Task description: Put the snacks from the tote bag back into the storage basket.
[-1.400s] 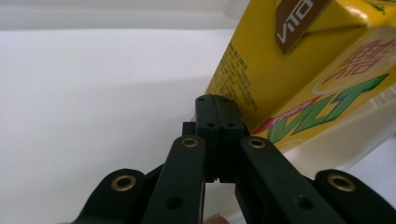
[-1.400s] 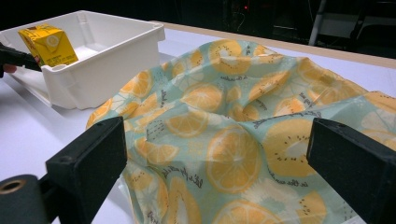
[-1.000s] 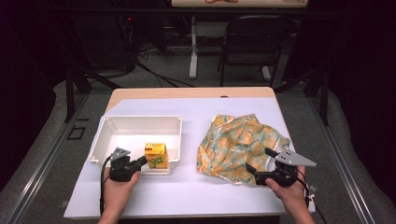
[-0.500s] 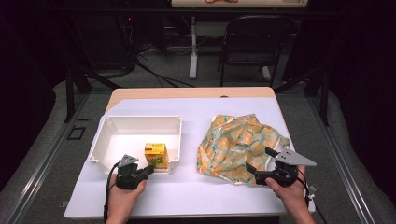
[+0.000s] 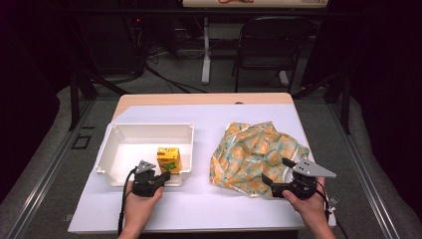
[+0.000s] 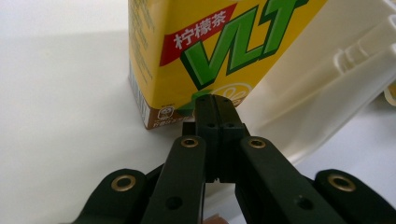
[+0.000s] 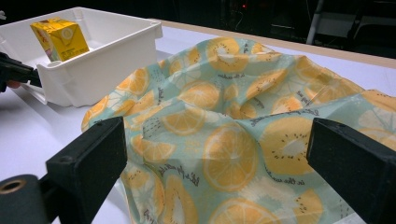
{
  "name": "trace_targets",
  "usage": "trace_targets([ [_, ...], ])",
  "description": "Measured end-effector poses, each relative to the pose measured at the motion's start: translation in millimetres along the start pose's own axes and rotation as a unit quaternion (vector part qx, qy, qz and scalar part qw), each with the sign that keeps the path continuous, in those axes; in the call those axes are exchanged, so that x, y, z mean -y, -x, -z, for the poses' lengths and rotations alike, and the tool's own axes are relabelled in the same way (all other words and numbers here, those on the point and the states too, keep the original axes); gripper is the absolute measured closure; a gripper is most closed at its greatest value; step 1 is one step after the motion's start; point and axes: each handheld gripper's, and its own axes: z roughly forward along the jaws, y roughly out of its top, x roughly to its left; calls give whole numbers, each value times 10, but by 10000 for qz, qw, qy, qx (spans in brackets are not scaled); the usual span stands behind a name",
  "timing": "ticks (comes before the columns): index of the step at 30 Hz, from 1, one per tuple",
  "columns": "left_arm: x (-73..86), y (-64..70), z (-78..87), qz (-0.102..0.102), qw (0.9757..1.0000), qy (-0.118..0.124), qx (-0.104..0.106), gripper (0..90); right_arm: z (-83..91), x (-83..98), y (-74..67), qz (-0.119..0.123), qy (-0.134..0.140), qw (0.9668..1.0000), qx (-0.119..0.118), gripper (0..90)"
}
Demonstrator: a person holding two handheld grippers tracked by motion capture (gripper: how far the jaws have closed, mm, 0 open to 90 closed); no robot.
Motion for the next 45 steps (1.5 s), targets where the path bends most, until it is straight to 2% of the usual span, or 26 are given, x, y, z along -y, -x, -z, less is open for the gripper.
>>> trace_targets([
  [4,-28,-42,-13,-24,10000,39,-14,900,6,2,4,-1,-15,10000,18,44],
  [8,-46,-94,-19,4,9999,98,80,900,4,2,5,1,-27,10000,14,45],
  [11,-57,-84,-28,-37,9998,35,174,900,2,1,2,23,-31,10000,3,45],
  [15,-65,-51,-48,-96,9997,86,229,900,-3,2,1,30,-51,10000,-7,44],
  [18,-72,-69,23,-90,9996,146,223,900,6,2,1,22,-34,10000,10,45],
  [20,-84,-118,113,-12,9996,223,159,900,13,4,9,10,-18,10000,23,45],
  [22,-96,-199,201,114,9995,287,5,900,18,7,23,-4,-23,10000,27,45],
  [23,-100,-245,222,228,9990,377,-66,900,15,9,26,-17,-13,10000,36,45],
  [26,-149,-395,234,454,9979,396,-242,900,6,7,27,-17,-32,10000,30,45],
  [27,-163,-411,220,483,9975,428,-292,900,2,6,21,-16,-32,10000,53,45],
  [29,-214,-437,195,412,9977,388,-384,900,-1,5,15,-16,-41,10000,43,45],
  [30,-246,-441,188,390,9978,348,-415,900,-4,4,12,-7,-52,10000,35,45],
  [31,-269,-443,170,398,9975,409,-426,900,-7,5,8,0,-60,10000,38,45],
  [33,-301,-444,136,394,9979,353,-382,900,-9,5,5,-4,-52,10000,42,45],
  [36,-295,-409,68,347,9987,216,-305,900,-5,11,15,-28,-53,10000,71,45],
  [41,-305,-373,43,355,9989,211,-200,900,-6,23,27,-48,-77,9999,78,45],
  [45,-297,-358,26,365,9989,209,-219,900,-8,25,22,-27,-83,9999,64,45],
])
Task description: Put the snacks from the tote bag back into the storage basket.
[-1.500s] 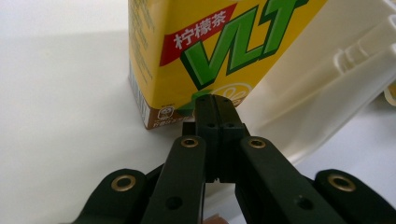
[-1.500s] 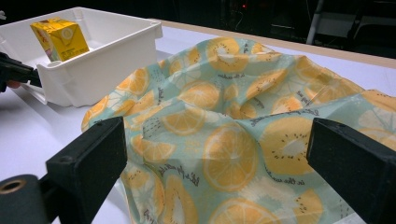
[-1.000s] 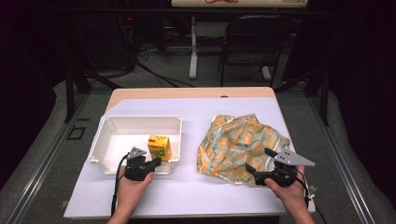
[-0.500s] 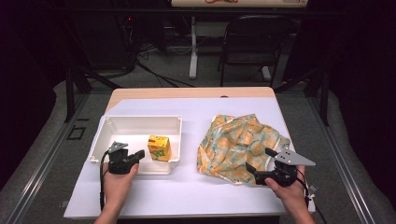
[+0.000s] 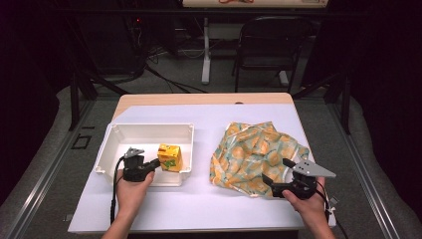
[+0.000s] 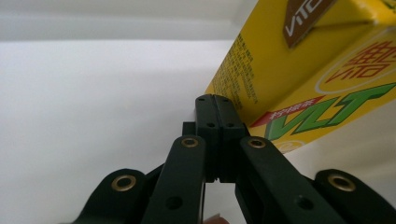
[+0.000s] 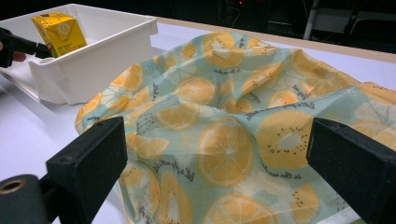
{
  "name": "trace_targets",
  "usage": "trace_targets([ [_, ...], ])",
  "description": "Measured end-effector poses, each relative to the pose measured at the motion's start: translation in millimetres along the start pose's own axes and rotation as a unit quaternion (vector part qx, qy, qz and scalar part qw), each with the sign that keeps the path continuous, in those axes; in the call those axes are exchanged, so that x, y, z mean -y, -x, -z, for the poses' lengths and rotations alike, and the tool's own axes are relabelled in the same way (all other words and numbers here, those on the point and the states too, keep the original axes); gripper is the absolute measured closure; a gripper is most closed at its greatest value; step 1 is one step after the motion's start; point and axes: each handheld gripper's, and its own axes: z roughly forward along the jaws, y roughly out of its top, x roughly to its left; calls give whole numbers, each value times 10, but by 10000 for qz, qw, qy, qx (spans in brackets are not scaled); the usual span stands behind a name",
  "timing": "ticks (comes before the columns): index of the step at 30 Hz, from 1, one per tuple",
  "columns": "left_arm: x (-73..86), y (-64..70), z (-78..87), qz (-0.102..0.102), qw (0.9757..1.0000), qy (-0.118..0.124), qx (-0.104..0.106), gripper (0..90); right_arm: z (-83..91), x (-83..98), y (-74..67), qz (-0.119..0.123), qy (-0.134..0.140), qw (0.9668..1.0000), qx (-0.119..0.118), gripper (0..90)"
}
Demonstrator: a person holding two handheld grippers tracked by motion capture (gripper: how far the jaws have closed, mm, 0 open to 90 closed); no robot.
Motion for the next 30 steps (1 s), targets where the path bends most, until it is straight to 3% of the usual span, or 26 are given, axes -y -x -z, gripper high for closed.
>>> trace_targets([
  [12,-4,42,-33,8,9999,-76,64,900,-11,1,-2,2,-10,10000,10,45],
  [30,-9,144,-113,-82,9999,-1,96,900,2,5,1,20,-7,10000,10,45],
])
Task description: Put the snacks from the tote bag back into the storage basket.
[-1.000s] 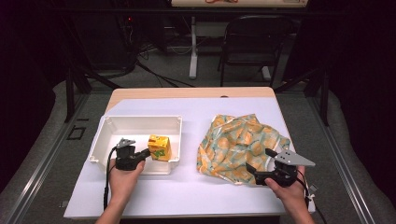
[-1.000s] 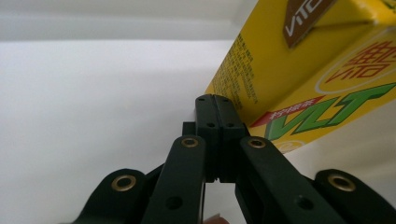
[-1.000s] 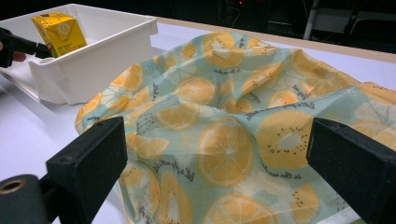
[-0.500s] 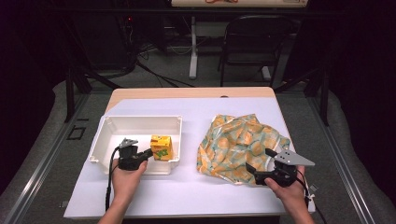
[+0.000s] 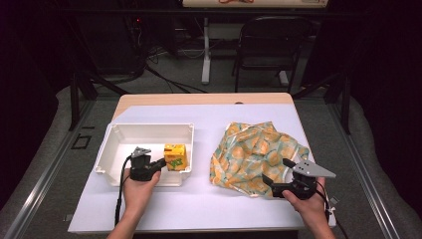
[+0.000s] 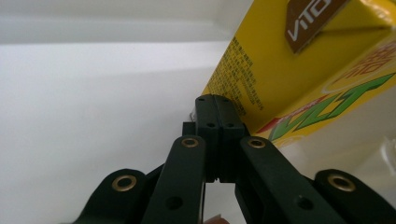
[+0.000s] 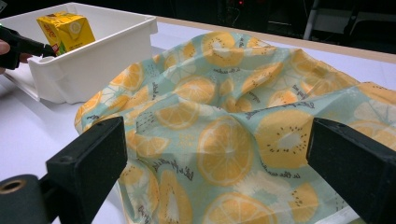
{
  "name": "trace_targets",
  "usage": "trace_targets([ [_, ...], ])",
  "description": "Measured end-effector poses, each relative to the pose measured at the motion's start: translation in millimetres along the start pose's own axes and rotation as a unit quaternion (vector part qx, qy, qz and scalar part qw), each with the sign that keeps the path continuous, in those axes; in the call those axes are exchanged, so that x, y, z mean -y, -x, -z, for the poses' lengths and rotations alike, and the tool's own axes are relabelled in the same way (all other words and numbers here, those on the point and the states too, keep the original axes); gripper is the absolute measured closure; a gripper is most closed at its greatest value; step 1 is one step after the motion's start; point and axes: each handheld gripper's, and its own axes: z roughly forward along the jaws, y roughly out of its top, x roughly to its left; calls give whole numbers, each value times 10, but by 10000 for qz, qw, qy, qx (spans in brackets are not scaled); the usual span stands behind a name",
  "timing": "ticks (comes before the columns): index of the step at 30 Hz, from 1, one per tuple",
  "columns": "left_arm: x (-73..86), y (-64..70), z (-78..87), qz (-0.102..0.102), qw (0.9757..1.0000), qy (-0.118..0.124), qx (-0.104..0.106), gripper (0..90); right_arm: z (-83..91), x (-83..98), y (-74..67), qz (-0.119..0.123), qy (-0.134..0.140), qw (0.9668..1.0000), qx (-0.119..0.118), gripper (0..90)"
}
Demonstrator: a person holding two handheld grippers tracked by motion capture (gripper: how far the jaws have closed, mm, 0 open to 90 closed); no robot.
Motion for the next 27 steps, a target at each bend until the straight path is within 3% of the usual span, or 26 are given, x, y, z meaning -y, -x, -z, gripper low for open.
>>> trace_targets([
  [27,11,68,-49,-113,9999,31,42,900,1,5,-5,12,-6,10000,8,44],
])
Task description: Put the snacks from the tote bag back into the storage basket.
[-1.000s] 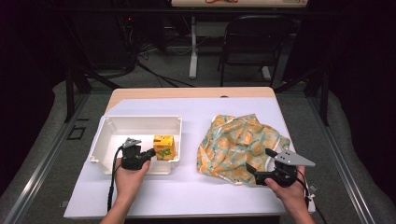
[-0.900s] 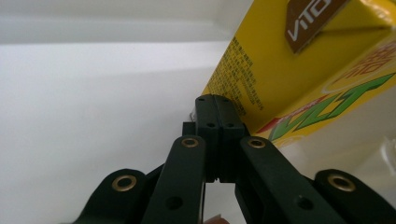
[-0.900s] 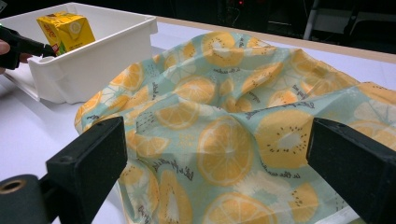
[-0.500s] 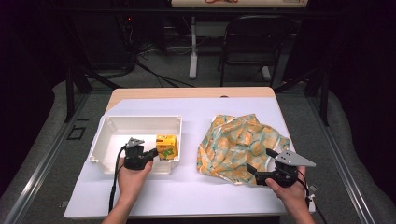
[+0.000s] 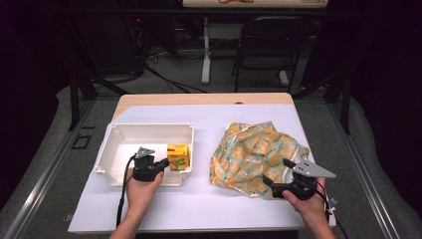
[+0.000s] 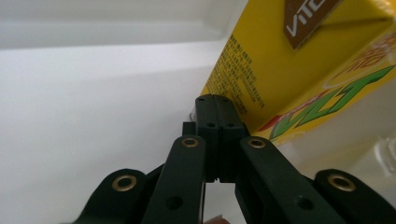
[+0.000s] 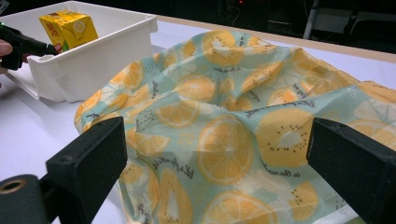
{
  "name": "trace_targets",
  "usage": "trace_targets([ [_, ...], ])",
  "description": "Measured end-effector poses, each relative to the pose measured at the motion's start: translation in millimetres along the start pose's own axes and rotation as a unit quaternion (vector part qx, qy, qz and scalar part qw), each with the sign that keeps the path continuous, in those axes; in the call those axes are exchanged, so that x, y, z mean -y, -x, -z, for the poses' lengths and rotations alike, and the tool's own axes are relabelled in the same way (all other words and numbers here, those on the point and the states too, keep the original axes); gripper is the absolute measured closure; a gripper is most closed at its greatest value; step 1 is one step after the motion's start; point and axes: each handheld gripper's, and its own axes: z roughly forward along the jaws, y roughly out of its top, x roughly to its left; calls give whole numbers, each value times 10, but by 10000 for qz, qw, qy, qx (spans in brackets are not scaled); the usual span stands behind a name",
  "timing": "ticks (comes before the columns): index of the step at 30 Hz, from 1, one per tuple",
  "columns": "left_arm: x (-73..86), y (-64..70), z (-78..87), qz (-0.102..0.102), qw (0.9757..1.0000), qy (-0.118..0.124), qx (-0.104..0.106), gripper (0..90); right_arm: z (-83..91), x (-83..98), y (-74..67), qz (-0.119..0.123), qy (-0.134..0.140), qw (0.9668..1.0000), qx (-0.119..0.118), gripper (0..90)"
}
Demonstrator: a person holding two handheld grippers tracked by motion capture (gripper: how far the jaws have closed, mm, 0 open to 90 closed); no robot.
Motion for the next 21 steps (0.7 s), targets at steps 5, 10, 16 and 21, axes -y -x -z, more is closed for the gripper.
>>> trace_targets([
  [5,-2,5,5,-45,10000,-30,-2,900,-4,0,-6,7,-6,10000,-4,44],
  [10,1,4,28,-45,10000,32,-5,900,-1,-3,-2,4,2,10000,-9,44],
  [16,-4,-57,176,-131,9996,207,-142,846,8,-2,11,-14,14,10000,-5,44],
  [21,1,-137,351,-98,9993,362,-76,677,11,-2,21,-46,28,10000,29,44],
])
